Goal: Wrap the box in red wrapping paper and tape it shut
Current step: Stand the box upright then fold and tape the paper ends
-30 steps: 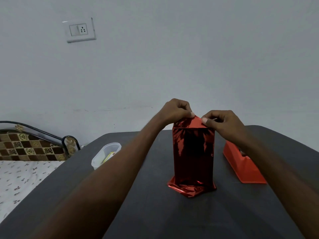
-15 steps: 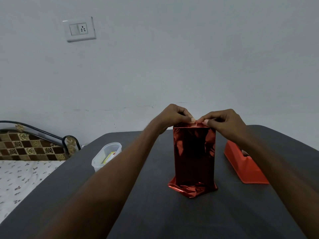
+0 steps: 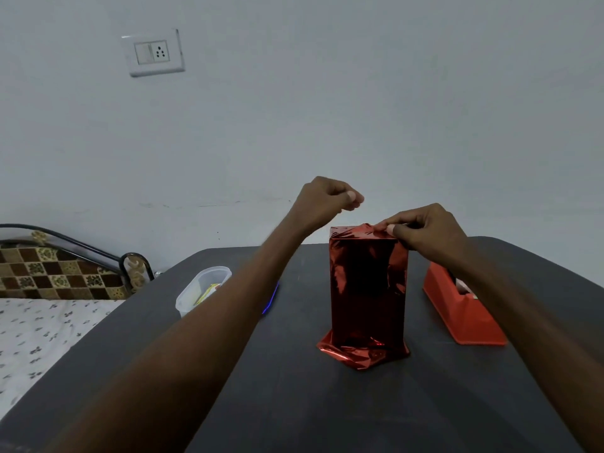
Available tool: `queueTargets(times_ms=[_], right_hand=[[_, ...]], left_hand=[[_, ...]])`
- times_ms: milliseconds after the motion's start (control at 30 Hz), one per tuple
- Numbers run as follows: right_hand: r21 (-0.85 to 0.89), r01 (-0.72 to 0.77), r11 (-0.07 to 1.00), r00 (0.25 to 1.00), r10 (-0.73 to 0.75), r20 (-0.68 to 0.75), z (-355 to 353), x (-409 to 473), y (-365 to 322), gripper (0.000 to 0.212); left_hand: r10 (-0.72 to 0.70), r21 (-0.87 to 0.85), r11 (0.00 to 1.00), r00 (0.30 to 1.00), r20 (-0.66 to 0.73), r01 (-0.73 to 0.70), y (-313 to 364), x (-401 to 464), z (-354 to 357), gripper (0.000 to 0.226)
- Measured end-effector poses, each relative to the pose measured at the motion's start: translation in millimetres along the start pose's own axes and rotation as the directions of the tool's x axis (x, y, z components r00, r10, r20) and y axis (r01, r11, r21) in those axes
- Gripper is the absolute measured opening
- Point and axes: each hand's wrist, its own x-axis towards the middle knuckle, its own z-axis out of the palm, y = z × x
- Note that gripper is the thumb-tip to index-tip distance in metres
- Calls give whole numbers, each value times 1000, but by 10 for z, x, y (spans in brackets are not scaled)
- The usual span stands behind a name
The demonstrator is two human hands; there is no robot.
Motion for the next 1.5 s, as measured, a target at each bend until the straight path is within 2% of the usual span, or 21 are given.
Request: queueTargets(times_ms=[67, 133, 267, 333, 500, 567, 667, 700, 767, 833, 900, 1000, 1100, 1267, 1400, 1500], right_hand=[[-5, 16, 1000, 1000, -16, 5, 7, 4, -3, 23], [6, 18, 1000, 1000, -18, -1, 4, -4, -5, 24], [23, 2, 1000, 1000, -2, 4, -2, -7, 7, 24], [16, -1, 1000, 1000, 0, 4, -4, -10, 4, 23], [103, -83, 991, 996, 85, -14, 35, -6, 22, 24], [146, -126, 981, 984, 142, -103, 79, -4, 49, 25], [177, -187, 966, 925, 234, -300, 72, -13, 125, 26], [148, -218, 965, 910, 256, -326, 51, -26, 176, 26], [-63, -299, 952, 910, 265, -320, -16, -68, 315, 24], [-354, -384, 853, 915, 299, -272, -94, -156, 459, 20], [-515, -426, 743, 904, 354, -238, -146, -257, 556, 16], [-625, -457, 633, 884, 403, -237, -200, -394, 640, 13], [-665, -475, 576, 871, 417, -261, -278, -483, 716, 24], [-615, -536, 579, 829, 497, -255, -354, -515, 801, 26], [-354, -706, 614, 699, 685, -206, -417, -479, 808, 5], [-221, -797, 563, 602, 774, -198, -477, -449, 794, 7]], left_hand=[[96, 197, 975, 994, 58, -105, 66, -145, 76, 26], [155, 400, 894, 976, 151, -203, 21, -310, 196, 33], [261, 566, 759, 947, 189, -322, -146, -470, 242, 49], [252, 617, 722, 949, 189, -314, -173, -488, 254, 54], [148, 622, 757, 980, 134, -199, -181, -506, 345, 58], [141, 616, 768, 984, 106, -176, -163, -516, 360, 56], [131, 594, 790, 989, 74, -149, -157, -537, 365, 55], [126, 587, 797, 989, 72, -144, -160, -542, 372, 55], [112, 579, 805, 991, 67, -130, -154, -555, 379, 56], [106, 576, 809, 993, 56, -119, -138, -555, 393, 56], [108, 579, 807, 993, 43, -113, -139, -548, 407, 56], [106, 579, 808, 994, 34, -106, -153, -533, 415, 55], [99, 572, 814, 995, 27, -96, -165, -524, 433, 55], [97, 576, 812, 995, 29, -96, -164, -523, 424, 55], [96, 579, 809, 995, 39, -101, -155, -525, 417, 55], [99, 565, 819, 995, 33, -100, -165, -524, 425, 53]])
